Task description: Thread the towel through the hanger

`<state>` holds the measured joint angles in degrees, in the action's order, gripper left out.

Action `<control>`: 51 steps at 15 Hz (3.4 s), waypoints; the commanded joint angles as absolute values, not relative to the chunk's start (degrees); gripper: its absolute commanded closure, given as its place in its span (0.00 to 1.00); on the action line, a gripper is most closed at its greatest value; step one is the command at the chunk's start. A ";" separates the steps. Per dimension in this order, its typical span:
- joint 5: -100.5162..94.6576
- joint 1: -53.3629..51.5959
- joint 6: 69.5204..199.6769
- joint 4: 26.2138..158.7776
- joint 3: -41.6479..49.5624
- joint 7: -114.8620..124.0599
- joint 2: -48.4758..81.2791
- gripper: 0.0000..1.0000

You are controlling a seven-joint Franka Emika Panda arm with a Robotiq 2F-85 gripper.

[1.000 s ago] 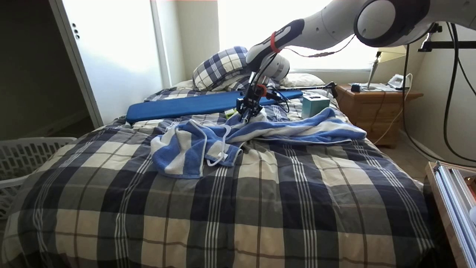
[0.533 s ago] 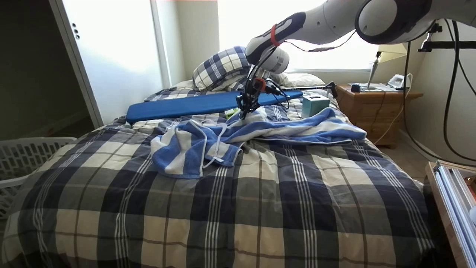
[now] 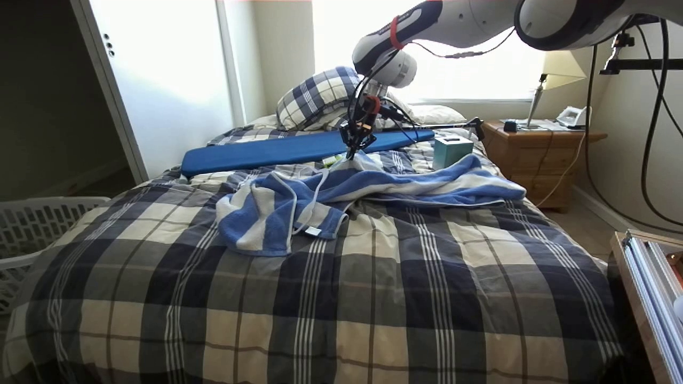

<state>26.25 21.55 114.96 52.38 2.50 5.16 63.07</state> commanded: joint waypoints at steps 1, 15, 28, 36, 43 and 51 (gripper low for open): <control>24.07 20.41 111.58 54.03 5.41 10.23 61.62 0.99; 24.64 19.83 108.96 51.67 6.10 12.13 62.94 0.34; 24.14 19.81 111.06 49.84 6.97 15.36 67.00 0.40; 23.91 19.84 115.79 50.33 7.25 14.67 67.34 0.59; 24.56 20.60 117.33 49.77 6.33 14.12 68.83 0.53; 29.34 23.19 120.08 49.83 1.39 10.51 67.12 0.58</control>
